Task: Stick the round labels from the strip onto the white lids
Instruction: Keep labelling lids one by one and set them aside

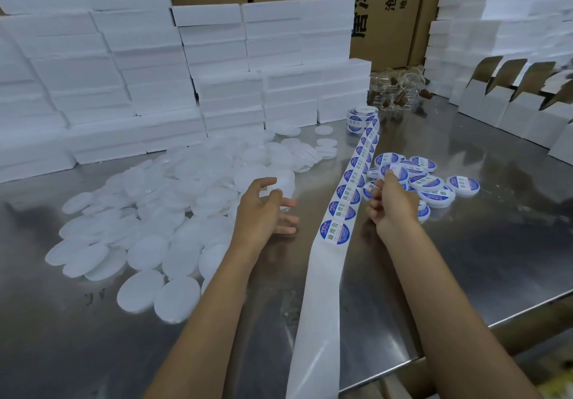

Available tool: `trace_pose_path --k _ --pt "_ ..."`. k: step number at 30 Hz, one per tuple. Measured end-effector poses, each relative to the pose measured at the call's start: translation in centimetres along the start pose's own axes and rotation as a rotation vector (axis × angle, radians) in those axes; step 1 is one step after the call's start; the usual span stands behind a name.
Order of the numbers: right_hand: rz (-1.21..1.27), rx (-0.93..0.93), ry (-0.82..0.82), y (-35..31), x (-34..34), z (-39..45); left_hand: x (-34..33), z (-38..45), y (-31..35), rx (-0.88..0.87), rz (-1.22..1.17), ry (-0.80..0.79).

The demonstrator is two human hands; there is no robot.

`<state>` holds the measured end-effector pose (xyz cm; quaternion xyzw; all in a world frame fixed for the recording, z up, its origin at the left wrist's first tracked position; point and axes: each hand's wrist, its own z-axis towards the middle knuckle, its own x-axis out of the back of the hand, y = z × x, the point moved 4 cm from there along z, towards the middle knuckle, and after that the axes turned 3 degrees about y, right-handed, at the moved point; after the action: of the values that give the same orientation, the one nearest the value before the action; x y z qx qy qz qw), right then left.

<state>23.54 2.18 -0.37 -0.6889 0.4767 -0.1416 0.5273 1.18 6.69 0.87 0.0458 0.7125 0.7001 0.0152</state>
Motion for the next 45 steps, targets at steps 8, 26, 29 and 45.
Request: trace_pose_path --k 8,26,29,45 --pt "-0.333 0.301 -0.109 -0.1 -0.5 -0.9 0.8 0.3 -0.4 0.043 0.039 0.075" --pt "-0.845 0.698 -0.347 2.1 -9.4 -2.4 1.2 0.7 -0.2 0.05 0.015 0.077" --pt "-0.745 0.688 -0.368 1.5 -8.3 -2.8 1.1 0.6 0.0 0.079 -0.028 0.083" --pt "-0.811 1.333 -0.466 1.5 -4.5 -7.6 -0.1 -1.4 0.7 0.339 -0.649 -0.317"
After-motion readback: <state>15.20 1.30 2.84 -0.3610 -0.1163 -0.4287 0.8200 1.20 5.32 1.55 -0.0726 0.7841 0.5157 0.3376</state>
